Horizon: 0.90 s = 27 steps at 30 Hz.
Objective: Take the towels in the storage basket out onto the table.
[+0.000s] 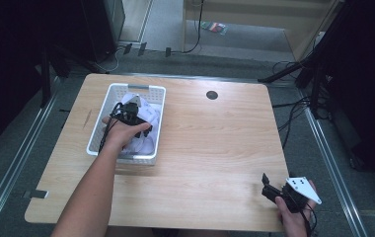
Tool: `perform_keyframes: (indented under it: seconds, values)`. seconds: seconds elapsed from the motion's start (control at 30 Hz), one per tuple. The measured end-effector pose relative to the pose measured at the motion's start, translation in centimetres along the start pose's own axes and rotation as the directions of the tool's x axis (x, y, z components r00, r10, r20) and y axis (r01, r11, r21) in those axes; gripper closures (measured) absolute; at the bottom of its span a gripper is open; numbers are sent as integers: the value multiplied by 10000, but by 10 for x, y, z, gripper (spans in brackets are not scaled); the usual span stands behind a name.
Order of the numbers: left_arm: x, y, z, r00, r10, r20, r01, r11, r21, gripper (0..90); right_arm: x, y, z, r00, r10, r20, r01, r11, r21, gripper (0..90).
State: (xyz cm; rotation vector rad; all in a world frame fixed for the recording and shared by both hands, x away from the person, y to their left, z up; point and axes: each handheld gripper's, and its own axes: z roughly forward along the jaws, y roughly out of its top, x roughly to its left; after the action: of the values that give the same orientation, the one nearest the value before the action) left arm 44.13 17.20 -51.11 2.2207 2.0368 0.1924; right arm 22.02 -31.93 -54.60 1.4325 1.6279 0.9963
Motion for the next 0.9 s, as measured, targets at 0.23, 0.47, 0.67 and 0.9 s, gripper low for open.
perform_keyframes:
  seconds: [0.23, 0.47, 0.67, 0.9]
  values:
    - [2, -2, 2, 9994, 341, 72, -341, 9994, -90, 0, 0, 0, 0, 10000, -73, 0, 73, 10000, 4, 77]
    - [1, -6, 2, 9990, 436, -3, -436, 9985, -326, 11, 1, 0, 1, 10000, -78, 53, 78, 10000, 46, 77]
    - [0, -7, -3, 9982, 593, -33, -593, 9975, -374, 195, 1, 0, 1, 9999, -79, 69, 79, 10000, 35, 78]
    - [6, -11, -11, 9964, 822, -181, -832, 9945, -629, 538, 1, 0, 1, 9999, -104, 53, 104, 9999, 48, 78]
